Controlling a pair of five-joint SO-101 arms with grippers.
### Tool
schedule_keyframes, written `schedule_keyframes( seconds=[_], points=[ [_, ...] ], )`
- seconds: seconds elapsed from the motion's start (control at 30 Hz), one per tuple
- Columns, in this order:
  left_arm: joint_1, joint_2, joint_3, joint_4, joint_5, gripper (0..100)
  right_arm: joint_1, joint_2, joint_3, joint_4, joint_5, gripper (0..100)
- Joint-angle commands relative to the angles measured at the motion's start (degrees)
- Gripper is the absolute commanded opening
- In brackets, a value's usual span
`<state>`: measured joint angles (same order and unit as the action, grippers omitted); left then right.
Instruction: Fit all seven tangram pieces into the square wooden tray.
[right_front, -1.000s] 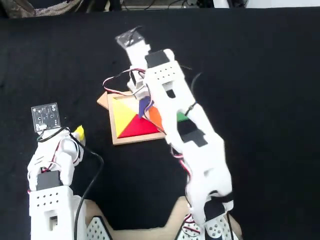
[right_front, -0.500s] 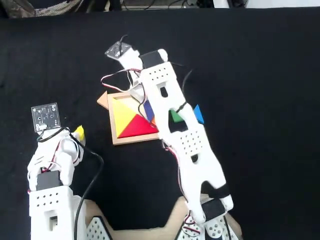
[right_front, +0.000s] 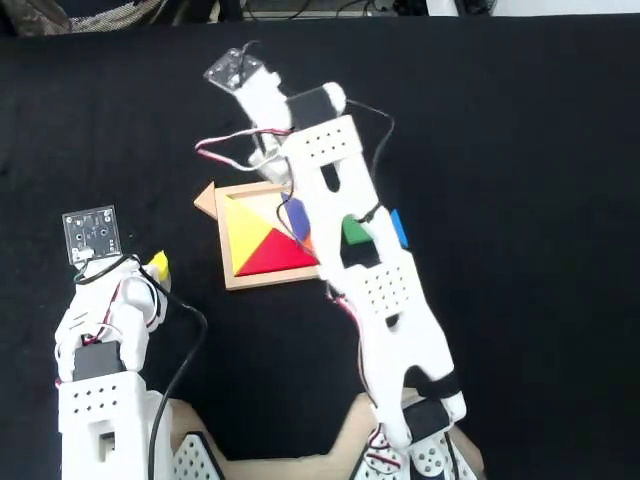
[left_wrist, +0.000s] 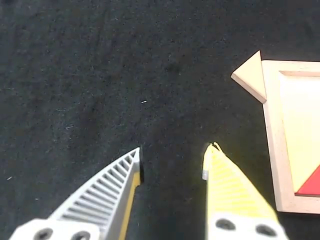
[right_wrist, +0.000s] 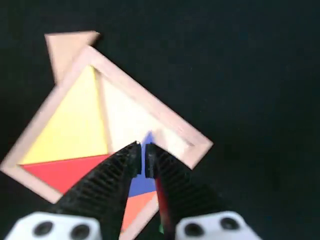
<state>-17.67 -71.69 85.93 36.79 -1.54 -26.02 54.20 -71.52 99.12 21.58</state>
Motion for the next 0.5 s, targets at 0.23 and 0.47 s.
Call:
schedule_keyframes(
  seconds=[0.23, 0.47],
  points=[
    [0.0, -0.5, -0.1, -1.3, 0.2, 21, -3.4, -8.0, 29.5, 1.2, -6.1, 1.1],
    [0.0, -0.5, -0.1, -1.3, 0.2, 21, 2.2, -7.8, 29.6, 0.1, -5.8, 1.1]
  ],
)
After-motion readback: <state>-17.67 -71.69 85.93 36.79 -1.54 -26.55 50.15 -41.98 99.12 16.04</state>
